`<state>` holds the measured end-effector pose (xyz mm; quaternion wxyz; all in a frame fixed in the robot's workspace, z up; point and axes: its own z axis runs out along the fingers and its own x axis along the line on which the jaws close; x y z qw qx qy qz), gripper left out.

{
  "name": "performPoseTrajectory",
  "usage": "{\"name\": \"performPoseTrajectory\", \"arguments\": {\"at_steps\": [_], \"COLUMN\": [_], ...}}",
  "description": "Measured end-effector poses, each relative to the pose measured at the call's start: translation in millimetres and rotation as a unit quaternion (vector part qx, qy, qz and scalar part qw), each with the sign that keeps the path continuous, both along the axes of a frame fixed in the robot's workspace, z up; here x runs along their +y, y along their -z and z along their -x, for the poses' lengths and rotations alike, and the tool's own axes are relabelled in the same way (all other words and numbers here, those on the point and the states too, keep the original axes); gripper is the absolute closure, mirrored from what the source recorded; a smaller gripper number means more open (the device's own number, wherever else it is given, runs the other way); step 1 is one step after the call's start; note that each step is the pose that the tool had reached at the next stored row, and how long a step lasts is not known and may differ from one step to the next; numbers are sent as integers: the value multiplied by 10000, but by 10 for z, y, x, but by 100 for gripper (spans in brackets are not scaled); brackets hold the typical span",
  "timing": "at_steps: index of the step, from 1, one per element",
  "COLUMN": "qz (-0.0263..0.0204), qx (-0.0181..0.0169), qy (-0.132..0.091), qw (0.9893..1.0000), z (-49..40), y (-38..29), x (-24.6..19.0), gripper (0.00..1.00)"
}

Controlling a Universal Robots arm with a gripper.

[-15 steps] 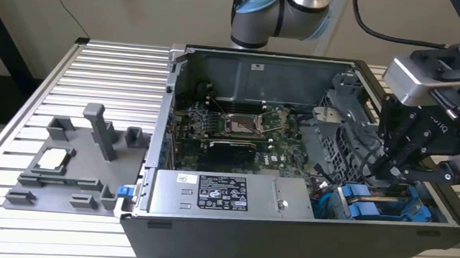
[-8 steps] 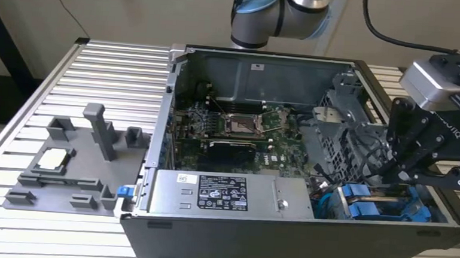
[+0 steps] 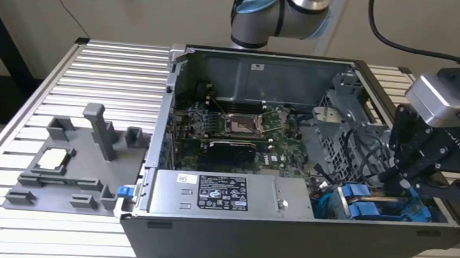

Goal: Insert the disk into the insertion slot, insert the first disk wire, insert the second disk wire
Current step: 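Insert the second disk wire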

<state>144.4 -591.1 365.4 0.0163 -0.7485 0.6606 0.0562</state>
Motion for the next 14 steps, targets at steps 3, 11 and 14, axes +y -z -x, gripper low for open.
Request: {"name": "performPoseTrajectory", "arguments": {"at_steps": [3, 11, 14], "qz": [-159, -192, -257], "qx": [0, 0, 0], "qy": [19, 23, 25], "qw": [9999, 9998, 9997], "z": [-1, -15, -33], "y": [9, 45, 83], "x": [-9, -13, -16], "gripper": [84, 84, 84]}}
